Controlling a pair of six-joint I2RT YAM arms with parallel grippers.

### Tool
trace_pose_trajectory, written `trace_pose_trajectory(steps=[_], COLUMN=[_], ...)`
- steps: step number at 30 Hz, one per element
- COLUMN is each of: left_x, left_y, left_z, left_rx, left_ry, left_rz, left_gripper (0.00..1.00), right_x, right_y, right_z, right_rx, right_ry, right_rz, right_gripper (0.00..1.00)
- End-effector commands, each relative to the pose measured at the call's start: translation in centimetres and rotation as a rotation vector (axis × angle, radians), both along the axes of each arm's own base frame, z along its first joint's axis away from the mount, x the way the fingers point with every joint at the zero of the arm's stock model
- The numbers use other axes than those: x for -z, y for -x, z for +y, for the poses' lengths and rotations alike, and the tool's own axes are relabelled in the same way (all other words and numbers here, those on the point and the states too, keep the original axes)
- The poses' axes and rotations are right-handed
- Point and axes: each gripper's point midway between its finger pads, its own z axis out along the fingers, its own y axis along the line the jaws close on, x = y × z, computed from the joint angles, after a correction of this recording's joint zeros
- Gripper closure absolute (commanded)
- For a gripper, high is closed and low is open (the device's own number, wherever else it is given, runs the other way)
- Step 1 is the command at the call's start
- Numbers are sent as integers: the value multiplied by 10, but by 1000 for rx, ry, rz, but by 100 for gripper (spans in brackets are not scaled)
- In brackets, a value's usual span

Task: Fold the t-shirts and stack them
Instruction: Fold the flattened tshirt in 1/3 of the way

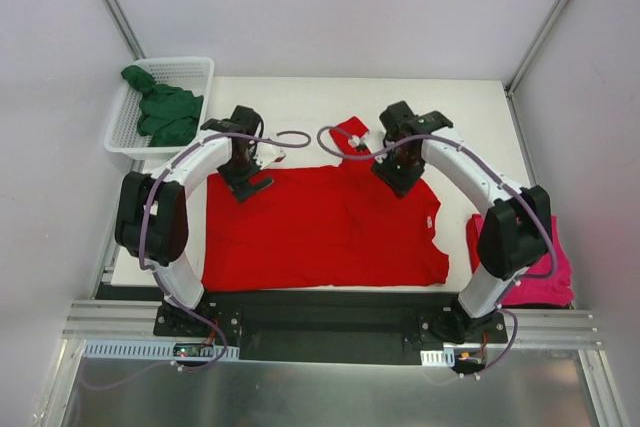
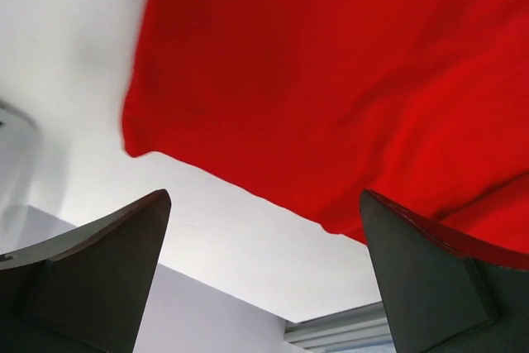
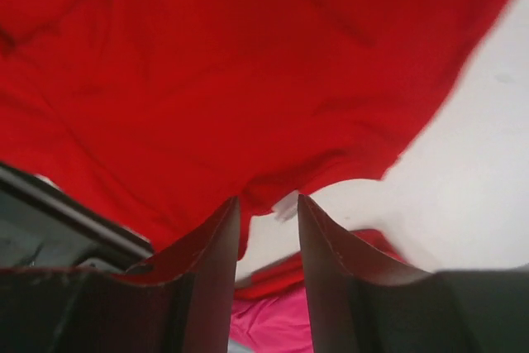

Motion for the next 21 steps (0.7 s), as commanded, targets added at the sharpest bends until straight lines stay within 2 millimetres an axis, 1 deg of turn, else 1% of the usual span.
trace_pose_trajectory(steps=[1, 2, 3, 4, 5, 6, 7, 8, 10, 11, 12, 14, 15, 16, 17, 18, 19, 20, 21], left_x=[18, 22, 31, 36, 39, 45, 47, 48, 45, 42, 42, 39, 42, 43, 40, 41, 39, 33, 32], left_y=[44, 48, 59, 57, 59, 64, 64, 63, 57, 55, 57, 59, 67, 71, 73, 79, 80, 80, 82], left_z=[8, 9, 14, 15, 17, 21, 22, 22, 22, 21, 21, 22, 21, 21, 21, 20, 21, 22, 23], left_rx=[-19, -19, -11, -6, 6, 8, 15, 15, 10, 13, 17, 43, 66, 81, 109, 128, 132, 139, 150], left_ry=[0, -3, -20, -24, -33, -47, -51, -55, -62, -65, -71, -88, -96, -100, -107, -115, -116, -119, -127], left_rz=[124, 133, 160, 144, 140, 151, 147, 144, 129, 117, 117, 105, 119, 122, 107, 114, 106, 82, 79], left_gripper=[1, 0, 1, 1, 1, 1, 1, 1, 1, 1, 1, 1, 1, 1, 1, 1, 1, 1, 1], right_x=[46, 51, 66, 74, 80, 89, 92, 93, 87, 85, 81, 82, 81, 78, 81, 81, 78, 79, 77], right_y=[45, 49, 54, 56, 57, 59, 57, 53, 49, 50, 55, 67, 73, 78, 87, 91, 94, 100, 102], right_z=[0, 0, 0, -3, -1, -2, -2, -2, 2, 3, 1, -1, -2, -2, -6, -7, -7, -11, -12], right_rx=[-41, -58, -74, -94, -109, -114, -118, -117, -114, -130, -144, -187, -197, -211, -221, -225, -232, -232, -236], right_ry=[-10, -8, -8, 9, 12, 10, 15, 19, 6, 4, 9, 24, 29, 19, 27, 31, 29, 38, 41], right_rz=[171, 160, 159, 151, 141, 142, 130, 115, 92, 94, 102, 120, 127, 115, 136, 136, 127, 141, 143], right_gripper=[63, 62, 62, 62, 63, 62, 62, 62, 62, 62, 62, 62, 62, 62, 62, 62, 62, 62, 62])
